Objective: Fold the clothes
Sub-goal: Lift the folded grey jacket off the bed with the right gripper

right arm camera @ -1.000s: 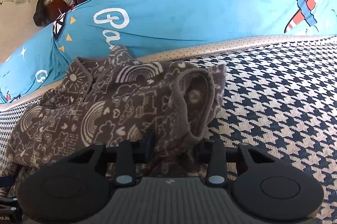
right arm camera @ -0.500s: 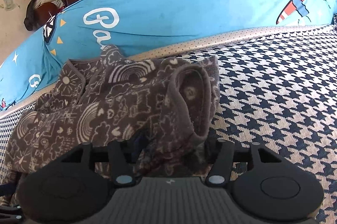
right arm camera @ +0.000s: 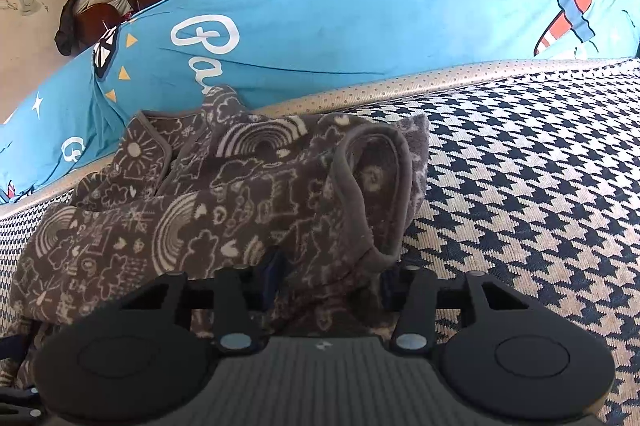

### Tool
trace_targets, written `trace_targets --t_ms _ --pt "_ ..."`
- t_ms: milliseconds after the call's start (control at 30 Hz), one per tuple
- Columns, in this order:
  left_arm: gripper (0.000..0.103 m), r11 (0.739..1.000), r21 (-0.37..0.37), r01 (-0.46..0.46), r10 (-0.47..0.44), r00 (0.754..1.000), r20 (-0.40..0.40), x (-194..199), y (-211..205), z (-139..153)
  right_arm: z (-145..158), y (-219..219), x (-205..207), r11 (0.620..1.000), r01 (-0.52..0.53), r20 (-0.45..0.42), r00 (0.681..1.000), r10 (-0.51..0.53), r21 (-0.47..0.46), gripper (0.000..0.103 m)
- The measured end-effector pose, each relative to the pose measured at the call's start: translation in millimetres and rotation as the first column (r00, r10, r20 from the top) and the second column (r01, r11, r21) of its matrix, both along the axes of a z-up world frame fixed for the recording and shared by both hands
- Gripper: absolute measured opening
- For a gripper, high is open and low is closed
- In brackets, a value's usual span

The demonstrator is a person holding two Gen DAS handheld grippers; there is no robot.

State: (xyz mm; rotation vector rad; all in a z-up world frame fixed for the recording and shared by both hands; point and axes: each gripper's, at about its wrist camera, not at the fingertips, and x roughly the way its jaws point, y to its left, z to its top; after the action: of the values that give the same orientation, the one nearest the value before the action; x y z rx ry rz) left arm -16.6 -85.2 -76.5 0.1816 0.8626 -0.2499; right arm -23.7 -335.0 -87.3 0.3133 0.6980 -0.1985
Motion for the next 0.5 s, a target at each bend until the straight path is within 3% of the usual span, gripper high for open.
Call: trace_targets --t_ms 200,500 --pt "0.103 1.0 -0.003 -0.006 0.006 1.0 -0.006 1.0 1.4 0.0 6.0 2.9 -1.4 1.0 0.003 0.03 1.0 -0.003 -0.008 0.027" --pt "0.103 0.999 -0.02 -0.032 0.032 0.999 -0.019 3.1 8.4 2.7 27.4 19.7 -3.2 0.999 -0.02 0.105 0.994 0.024 -0.04 0.025"
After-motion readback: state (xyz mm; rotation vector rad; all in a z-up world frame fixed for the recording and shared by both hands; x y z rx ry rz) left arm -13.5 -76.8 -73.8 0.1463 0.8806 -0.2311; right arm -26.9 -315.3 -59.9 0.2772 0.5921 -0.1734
